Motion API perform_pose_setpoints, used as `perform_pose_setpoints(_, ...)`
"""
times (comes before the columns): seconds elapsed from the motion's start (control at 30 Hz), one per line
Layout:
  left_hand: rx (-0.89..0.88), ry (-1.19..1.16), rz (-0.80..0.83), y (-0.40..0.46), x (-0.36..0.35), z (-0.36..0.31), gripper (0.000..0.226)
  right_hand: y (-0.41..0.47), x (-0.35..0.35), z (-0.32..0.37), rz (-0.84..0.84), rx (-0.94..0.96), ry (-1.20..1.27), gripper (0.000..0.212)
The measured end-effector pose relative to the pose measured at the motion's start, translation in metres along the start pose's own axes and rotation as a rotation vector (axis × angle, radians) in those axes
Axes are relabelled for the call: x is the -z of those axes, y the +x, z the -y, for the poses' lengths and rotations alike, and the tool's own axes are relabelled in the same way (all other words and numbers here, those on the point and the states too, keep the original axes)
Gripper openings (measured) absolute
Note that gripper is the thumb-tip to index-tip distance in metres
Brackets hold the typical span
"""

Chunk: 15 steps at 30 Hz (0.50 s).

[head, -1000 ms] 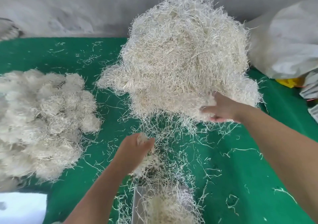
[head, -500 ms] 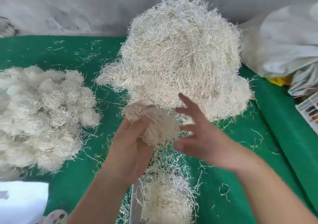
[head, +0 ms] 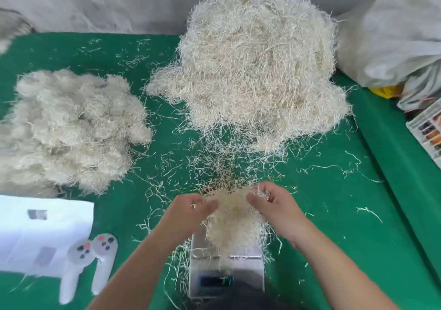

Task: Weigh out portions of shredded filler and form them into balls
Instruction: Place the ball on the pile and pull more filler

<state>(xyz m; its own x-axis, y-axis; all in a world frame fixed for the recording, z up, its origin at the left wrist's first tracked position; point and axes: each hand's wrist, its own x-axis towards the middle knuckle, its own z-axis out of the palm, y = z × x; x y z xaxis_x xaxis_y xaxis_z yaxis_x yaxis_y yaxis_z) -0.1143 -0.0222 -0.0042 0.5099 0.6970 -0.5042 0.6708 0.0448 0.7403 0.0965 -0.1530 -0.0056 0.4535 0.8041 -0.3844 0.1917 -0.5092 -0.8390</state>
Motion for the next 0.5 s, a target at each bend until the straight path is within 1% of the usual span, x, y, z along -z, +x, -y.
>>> perform_pose_setpoints(0.03, -0.014, 0.145, -0.04, 0.0, -0.004, 0.007, 0.039, -0.002, -0.008, -0.007, 0.045, -0.001, -0.14, 0.02)
perform_pose_setpoints(0.07, -0.023, 0.263, -0.092, -0.001, -0.007, 0.013, 0.029, -0.004, -0.016, -0.014, 0.086, 0.001, -0.313, 0.031)
perform_pose_setpoints(0.1, -0.015, 0.336, -0.148, -0.003, -0.01, 0.017, 0.027, -0.006, -0.02, -0.019, 0.11, 0.005, -0.46, 0.046)
perform_pose_setpoints(0.13, -0.016, 0.354, -0.187, -0.004, -0.014, 0.021, 0.035, -0.008, -0.021, -0.021, 0.107, 0.008, -0.524, 0.06)
perform_pose_setpoints(0.2, -0.035, 0.245, -0.211, -0.005, -0.02, 0.025, 0.054, -0.014, -0.016, -0.019, 0.079, 0.043, -0.442, 0.074)
perform_pose_setpoints(0.27, -0.107, 0.15, -0.202, -0.004, -0.026, 0.023, 0.057, -0.019, -0.01, -0.016, 0.027, 0.096, -0.361, 0.085)
perform_pose_setpoints(0.33, -0.189, 0.147, -0.172, -0.006, -0.034, 0.022, 0.055, -0.025, -0.011, -0.011, -0.019, 0.133, -0.348, 0.094)
perform_pose_setpoints(0.4, -0.248, 0.139, -0.16, -0.011, -0.042, 0.021, 0.054, -0.033, -0.022, -0.008, -0.01, 0.173, -0.365, 0.096)
perform_pose_setpoints(0.5, -0.317, 0.135, -0.172, -0.018, -0.051, 0.021, 0.051, -0.042, -0.044, -0.009, 0.002, 0.233, -0.468, 0.091)
